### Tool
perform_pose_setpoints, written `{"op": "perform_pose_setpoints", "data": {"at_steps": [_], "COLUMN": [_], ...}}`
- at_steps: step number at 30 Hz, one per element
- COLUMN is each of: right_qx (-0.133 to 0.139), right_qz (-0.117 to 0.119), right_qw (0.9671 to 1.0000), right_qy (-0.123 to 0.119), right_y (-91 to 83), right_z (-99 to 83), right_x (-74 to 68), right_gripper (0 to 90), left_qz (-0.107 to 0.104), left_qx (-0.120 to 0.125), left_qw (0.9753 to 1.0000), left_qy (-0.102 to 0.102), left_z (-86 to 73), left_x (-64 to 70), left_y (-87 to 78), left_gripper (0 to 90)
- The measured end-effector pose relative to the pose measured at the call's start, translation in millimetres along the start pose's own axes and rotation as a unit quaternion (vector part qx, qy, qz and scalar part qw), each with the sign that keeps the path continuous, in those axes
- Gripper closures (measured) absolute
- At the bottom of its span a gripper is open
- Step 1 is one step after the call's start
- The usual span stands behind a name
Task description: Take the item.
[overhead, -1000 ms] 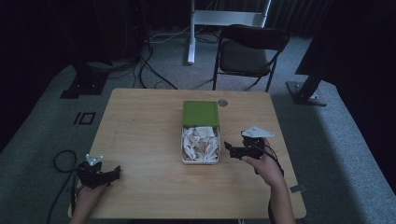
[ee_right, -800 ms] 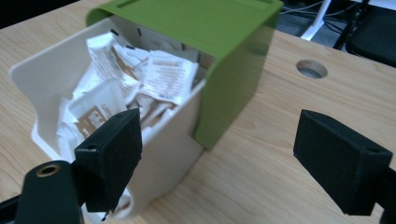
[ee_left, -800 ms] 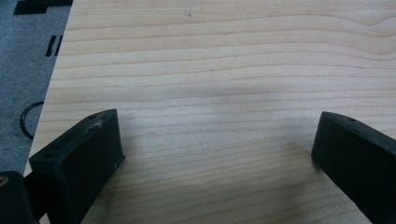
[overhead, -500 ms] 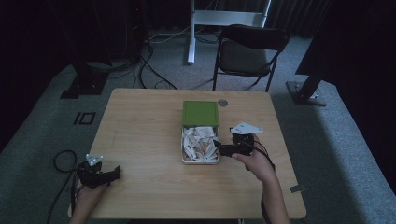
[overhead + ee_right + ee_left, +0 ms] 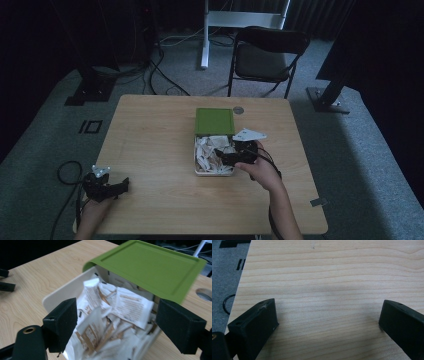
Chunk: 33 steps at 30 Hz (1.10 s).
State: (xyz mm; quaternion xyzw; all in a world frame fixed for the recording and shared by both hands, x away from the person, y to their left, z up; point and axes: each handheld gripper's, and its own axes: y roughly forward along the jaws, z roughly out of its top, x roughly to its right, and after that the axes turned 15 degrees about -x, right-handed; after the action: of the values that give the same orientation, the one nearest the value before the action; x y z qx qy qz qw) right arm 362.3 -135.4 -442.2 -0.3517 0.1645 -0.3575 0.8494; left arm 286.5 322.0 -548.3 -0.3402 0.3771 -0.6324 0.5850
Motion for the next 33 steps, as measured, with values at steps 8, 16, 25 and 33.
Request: {"op": "perform_pose_setpoints", "data": {"at_steps": [8, 16, 25, 33], "right_qx": [-0.011, -0.016, -0.041, -0.055], "right_qz": [0.009, 0.005, -0.006, -0.014], "right_qw": [0.9997, 0.9993, 0.9982, 0.9974], "right_qy": [-0.021, -0.034, -0.043, -0.045], "right_y": [12.0, 25.3, 42.3, 54.9], "right_z": [12.0, 23.8, 30.8, 34.4], "right_x": [-11.9, -21.1, -32.1, -35.7], "right_gripper": [21.0, 27.7, 33.1, 41.3], "left_qz": [0.000, -0.001, -0.001, 0.000], "left_qx": [0.000, 0.001, 0.001, 0.000], "left_qw": [1.0000, 1.0000, 1.0000, 1.0000], "left_qy": [0.000, -0.002, -0.002, 0.000], "left_z": [0.0, 0.0, 0.0, 0.0], "left_x": [0.0, 0.3, 0.2, 0.0], "left_y": [0.0, 0.1, 0.1, 0.0], "left_gripper": [2.7, 2.6, 2.6, 2.6]}}
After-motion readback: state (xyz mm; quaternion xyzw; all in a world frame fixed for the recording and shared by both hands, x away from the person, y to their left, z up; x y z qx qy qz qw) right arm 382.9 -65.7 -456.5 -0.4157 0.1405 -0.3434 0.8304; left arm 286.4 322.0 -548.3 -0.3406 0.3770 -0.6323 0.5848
